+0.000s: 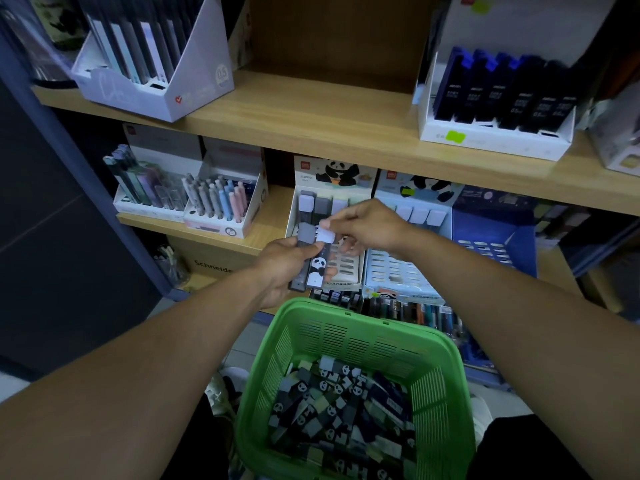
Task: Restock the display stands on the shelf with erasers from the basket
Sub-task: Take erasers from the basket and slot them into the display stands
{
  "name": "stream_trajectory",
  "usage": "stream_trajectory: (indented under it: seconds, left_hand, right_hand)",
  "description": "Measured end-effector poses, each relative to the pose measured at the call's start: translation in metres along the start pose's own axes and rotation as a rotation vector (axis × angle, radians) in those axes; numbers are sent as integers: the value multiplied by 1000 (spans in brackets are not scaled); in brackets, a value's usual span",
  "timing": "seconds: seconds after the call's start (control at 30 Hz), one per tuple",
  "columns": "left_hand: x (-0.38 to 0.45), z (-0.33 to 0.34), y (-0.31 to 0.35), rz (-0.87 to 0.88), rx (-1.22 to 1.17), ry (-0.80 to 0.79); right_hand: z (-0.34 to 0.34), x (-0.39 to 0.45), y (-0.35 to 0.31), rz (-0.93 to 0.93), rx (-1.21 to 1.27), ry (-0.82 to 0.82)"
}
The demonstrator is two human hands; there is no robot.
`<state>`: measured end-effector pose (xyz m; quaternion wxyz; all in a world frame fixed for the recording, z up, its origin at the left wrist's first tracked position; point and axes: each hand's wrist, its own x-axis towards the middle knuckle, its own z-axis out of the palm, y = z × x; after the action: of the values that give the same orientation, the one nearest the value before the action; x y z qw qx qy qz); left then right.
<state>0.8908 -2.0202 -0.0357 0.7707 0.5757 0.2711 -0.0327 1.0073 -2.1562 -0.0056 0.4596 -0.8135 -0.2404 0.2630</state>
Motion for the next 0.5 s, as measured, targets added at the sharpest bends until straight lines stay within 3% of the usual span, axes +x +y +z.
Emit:
stream_trajectory:
  seconds: [0.2,0.4,0.5]
  left_hand:
    - [-5,7,0,-26,-2,2]
    - [-3,4,-1,-103,-10,73]
    - [-2,3,1,-100,26,160]
  right_hand:
    - [-12,-4,1,183,217,-13]
    - [-33,15,12,60,107,436]
    - [-32,22,18,-16,-32,529]
